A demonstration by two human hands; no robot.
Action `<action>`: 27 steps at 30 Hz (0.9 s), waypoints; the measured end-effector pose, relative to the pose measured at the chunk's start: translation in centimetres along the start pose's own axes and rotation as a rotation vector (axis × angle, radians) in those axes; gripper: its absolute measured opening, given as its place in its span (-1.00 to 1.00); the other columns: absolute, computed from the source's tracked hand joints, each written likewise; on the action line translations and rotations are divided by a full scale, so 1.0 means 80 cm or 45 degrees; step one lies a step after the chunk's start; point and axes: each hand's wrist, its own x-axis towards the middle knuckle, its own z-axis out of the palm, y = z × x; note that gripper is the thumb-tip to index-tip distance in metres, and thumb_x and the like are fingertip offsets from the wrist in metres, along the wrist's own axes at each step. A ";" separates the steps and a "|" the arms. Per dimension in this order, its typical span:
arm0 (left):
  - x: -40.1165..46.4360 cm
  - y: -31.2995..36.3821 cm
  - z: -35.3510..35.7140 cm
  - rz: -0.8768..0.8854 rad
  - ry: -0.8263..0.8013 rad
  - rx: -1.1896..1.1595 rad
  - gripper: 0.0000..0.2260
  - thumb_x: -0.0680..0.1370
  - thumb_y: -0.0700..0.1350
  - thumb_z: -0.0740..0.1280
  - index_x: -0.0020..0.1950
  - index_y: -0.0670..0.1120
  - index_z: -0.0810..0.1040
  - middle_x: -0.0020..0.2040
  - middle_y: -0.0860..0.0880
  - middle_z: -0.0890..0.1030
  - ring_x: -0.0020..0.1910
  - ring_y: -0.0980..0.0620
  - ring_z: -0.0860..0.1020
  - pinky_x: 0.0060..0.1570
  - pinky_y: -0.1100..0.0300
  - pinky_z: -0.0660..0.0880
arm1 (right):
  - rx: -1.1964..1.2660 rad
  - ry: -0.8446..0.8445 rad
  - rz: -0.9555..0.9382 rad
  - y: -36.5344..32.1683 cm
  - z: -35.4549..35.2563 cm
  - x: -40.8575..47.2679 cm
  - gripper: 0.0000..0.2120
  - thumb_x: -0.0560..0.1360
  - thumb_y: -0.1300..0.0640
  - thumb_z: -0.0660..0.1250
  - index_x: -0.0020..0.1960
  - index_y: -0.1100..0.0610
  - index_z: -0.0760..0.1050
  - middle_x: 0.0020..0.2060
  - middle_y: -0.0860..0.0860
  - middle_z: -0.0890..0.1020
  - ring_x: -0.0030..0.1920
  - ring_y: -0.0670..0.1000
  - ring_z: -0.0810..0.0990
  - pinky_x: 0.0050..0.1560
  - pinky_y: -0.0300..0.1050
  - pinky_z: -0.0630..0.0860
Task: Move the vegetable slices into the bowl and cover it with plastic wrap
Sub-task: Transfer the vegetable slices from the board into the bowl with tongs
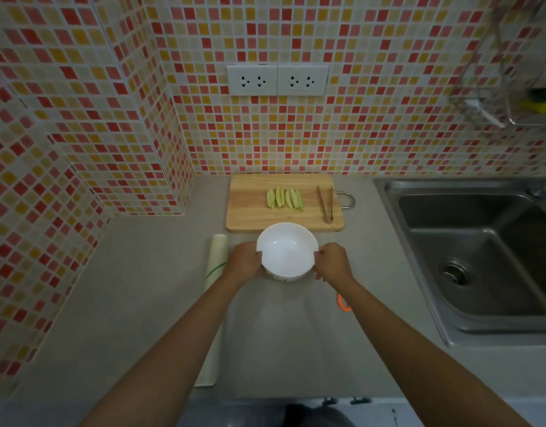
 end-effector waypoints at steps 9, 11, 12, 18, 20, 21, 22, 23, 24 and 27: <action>0.033 -0.002 0.012 -0.056 0.040 -0.021 -0.76 0.53 -0.26 0.16 0.05 -0.23 0.61 -0.14 -0.24 0.66 -0.12 -0.25 0.64 -0.04 -0.17 0.60 | 0.016 -0.062 0.008 0.000 -0.009 0.038 -0.74 0.48 0.31 0.17 -0.20 0.40 0.59 -0.31 0.31 0.67 -0.50 0.11 0.57 -0.47 -0.11 0.51; 0.036 -0.004 0.014 -0.053 0.045 -0.047 -0.76 0.54 -0.25 0.17 0.08 -0.23 0.60 -0.10 -0.27 0.66 -0.09 -0.26 0.63 -0.02 -0.19 0.59 | 0.024 -0.066 0.001 0.000 -0.010 0.041 -0.74 0.47 0.30 0.17 -0.24 0.35 0.59 -0.33 0.28 0.67 -0.48 0.14 0.59 -0.40 -0.03 0.56; 0.038 -0.005 0.015 -0.052 0.043 -0.055 -0.76 0.55 -0.25 0.17 0.09 -0.23 0.59 -0.09 -0.27 0.66 -0.09 -0.26 0.63 -0.01 -0.19 0.59 | 0.029 -0.069 0.005 -0.001 -0.011 0.042 -0.75 0.47 0.30 0.17 -0.26 0.33 0.59 -0.34 0.28 0.67 -0.47 0.16 0.60 -0.37 0.00 0.58; 0.044 -0.015 0.015 -0.048 0.042 -0.151 -0.78 0.58 -0.20 0.19 0.13 -0.18 0.58 -0.27 -0.12 0.62 -0.31 -0.11 0.58 -0.13 -0.06 0.58 | -0.210 -0.029 -0.032 -0.006 -0.026 0.059 -0.63 0.51 -0.07 0.28 -0.22 0.21 0.64 -0.26 0.16 0.70 -0.27 0.17 0.66 -0.21 -0.06 0.55; 0.044 -0.020 0.014 -0.068 0.044 -0.234 -0.78 0.59 -0.17 0.21 0.16 -0.14 0.58 -0.31 -0.10 0.61 -0.36 -0.07 0.55 -0.21 0.02 0.54 | -0.366 0.157 -0.028 -0.015 -0.035 0.081 -0.56 0.48 -0.22 0.27 -0.13 0.14 0.66 -0.18 0.10 0.70 -0.13 0.15 0.66 -0.18 -0.11 0.47; 0.044 -0.022 0.013 -0.082 0.052 -0.277 -0.78 0.60 -0.16 0.21 0.17 -0.13 0.58 -0.33 -0.09 0.60 -0.39 -0.03 0.54 -0.28 0.08 0.52 | -0.401 0.225 -0.022 -0.022 -0.038 0.097 -0.55 0.48 -0.24 0.26 -0.09 0.14 0.65 -0.14 0.10 0.70 -0.09 0.16 0.65 -0.15 -0.10 0.47; 0.044 -0.023 0.013 -0.093 0.062 -0.313 -0.78 0.61 -0.16 0.21 0.18 -0.13 0.58 -0.34 -0.08 0.59 -0.42 0.01 0.53 -0.34 0.16 0.50 | -0.433 0.269 -0.013 -0.029 -0.040 0.113 -0.54 0.48 -0.24 0.26 -0.05 0.15 0.63 -0.10 0.11 0.69 -0.05 0.17 0.65 -0.12 -0.08 0.49; 0.044 -0.023 0.013 -0.099 0.071 -0.341 -0.78 0.61 -0.16 0.21 0.18 -0.12 0.58 -0.36 -0.06 0.59 -0.44 0.05 0.53 -0.39 0.23 0.48 | -0.468 0.296 0.000 -0.037 -0.040 0.129 -0.54 0.49 -0.22 0.25 0.00 0.17 0.61 -0.05 0.14 0.68 -0.02 0.18 0.65 -0.09 -0.06 0.51; 0.044 -0.023 0.012 -0.096 0.074 -0.362 -0.79 0.61 -0.16 0.21 0.17 -0.11 0.58 -0.37 -0.04 0.58 -0.46 0.08 0.52 -0.41 0.28 0.46 | -0.508 0.310 0.010 -0.043 -0.039 0.142 -0.55 0.49 -0.21 0.25 0.04 0.18 0.59 -0.01 0.15 0.67 0.01 0.19 0.64 -0.07 -0.04 0.52; 0.045 -0.023 0.012 -0.056 0.068 -0.380 -0.82 0.62 -0.15 0.20 0.10 -0.03 0.58 -0.37 -0.01 0.57 -0.49 0.16 0.51 -0.41 0.30 0.46 | -0.623 0.298 0.063 -0.052 -0.033 0.171 -0.56 0.51 -0.16 0.26 0.12 0.20 0.54 0.08 0.16 0.63 0.07 0.19 0.63 -0.02 -0.01 0.54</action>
